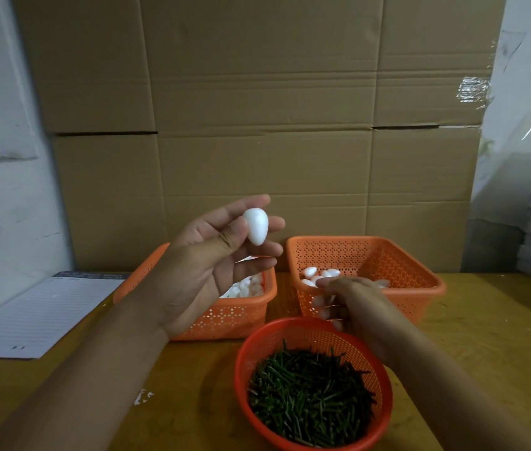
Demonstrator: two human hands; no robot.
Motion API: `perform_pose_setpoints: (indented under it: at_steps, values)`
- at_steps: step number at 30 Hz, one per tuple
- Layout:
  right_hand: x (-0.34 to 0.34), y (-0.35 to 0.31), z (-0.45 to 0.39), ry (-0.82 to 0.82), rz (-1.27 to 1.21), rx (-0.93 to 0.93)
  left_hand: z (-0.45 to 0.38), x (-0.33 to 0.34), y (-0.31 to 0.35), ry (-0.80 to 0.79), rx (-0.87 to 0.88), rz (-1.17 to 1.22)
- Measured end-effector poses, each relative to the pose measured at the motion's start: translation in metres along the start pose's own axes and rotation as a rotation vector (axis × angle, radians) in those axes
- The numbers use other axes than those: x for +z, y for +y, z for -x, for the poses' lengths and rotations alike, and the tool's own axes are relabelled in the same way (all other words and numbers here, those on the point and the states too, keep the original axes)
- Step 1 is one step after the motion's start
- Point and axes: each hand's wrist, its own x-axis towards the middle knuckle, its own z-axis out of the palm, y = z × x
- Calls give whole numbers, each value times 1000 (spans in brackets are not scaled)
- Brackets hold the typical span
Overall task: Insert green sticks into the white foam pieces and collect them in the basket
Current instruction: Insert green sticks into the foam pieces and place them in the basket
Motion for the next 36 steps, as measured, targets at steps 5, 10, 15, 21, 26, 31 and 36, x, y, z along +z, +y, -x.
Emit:
perform_pose_setpoints:
  at_steps: [5, 10, 15, 21, 26, 31, 36]
  values:
    - [0, 0, 0, -43, 27, 11, -1, -4, 1, -10, -29, 85]
    - [0, 0, 1, -116, 124, -1, 0, -4, 0, -36, -2, 69]
    - [6, 0, 6, -247, 453, -44, 1, -4, -3, 8, 39, -39]
    - [21, -2, 16, -428, 1082, -228, 2, -4, -4, -29, 59, -155]
    - [29, 3, 21, -504, 1219, -269, 2, -3, -6, 15, 19, -218]
    - [27, 2, 20, -530, 1211, -270, 1, -4, -7, 15, -7, -222]
    - [23, -3, 19, -446, 1170, -343, 0, -6, -7, 23, -8, -241]
